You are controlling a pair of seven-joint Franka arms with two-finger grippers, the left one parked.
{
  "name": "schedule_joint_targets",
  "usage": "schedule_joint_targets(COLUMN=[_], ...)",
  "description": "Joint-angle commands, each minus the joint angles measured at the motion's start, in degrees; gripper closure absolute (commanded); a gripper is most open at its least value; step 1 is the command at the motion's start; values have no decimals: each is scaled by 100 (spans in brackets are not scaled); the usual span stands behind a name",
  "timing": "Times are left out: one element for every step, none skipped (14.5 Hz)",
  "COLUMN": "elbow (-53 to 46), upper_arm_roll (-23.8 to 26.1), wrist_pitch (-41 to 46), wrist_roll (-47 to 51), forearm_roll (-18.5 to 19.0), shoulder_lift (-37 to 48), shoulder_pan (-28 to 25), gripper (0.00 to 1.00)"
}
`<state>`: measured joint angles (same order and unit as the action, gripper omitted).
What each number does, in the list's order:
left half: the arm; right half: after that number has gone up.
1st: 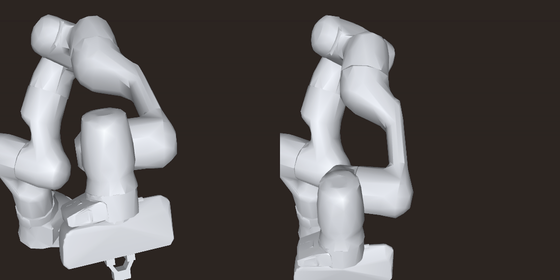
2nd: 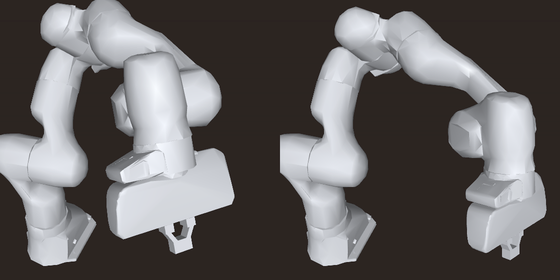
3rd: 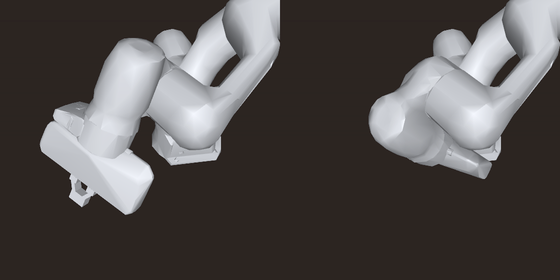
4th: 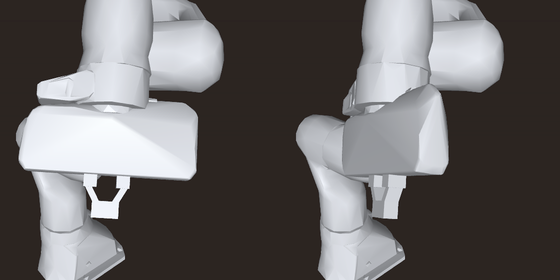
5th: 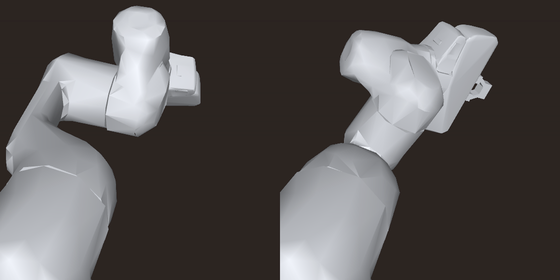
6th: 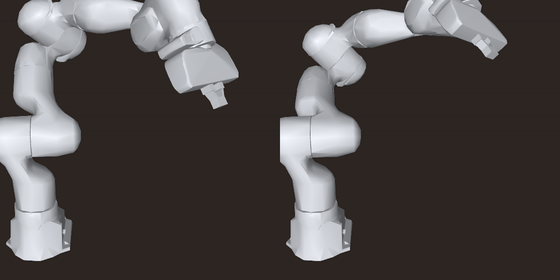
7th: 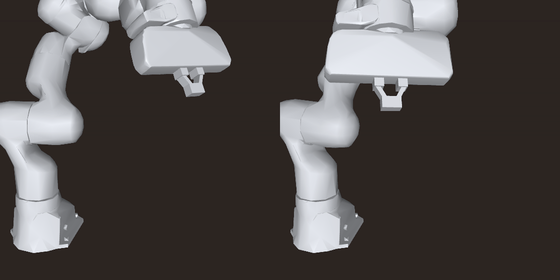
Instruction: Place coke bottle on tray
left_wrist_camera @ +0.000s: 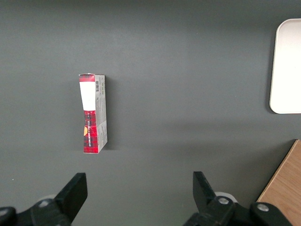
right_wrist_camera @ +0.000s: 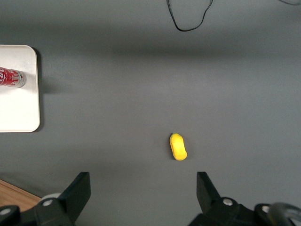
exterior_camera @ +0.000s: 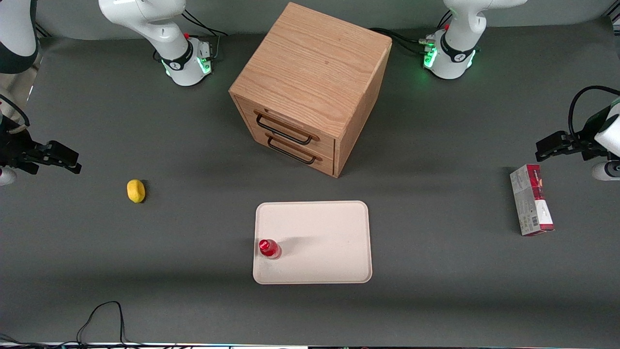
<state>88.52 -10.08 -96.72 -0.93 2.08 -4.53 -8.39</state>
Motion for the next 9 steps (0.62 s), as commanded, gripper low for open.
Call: schedule_joint_targets(elbow=[-37,-37,-28,-28,-28,-19,-19,-19,-19], upper_arm_roll=[24,24,15,7,6,6,15,41,50], wrist_pitch=[275,346,364,364,373,373,373,373,373], wrist_roll=[-75,-74,-57,-57,-57,-57,-57,-66,-66], forearm_roll=[-41,-41,-49,-58,-67,-67,-76,-76,-76], shoulder_lift=[57,57,57,48,48,48,48,48,57], shoulder_pan=[13,13,13,21,21,39,91,153,171], gripper=[0,0,0,0,0,0,0,0,0])
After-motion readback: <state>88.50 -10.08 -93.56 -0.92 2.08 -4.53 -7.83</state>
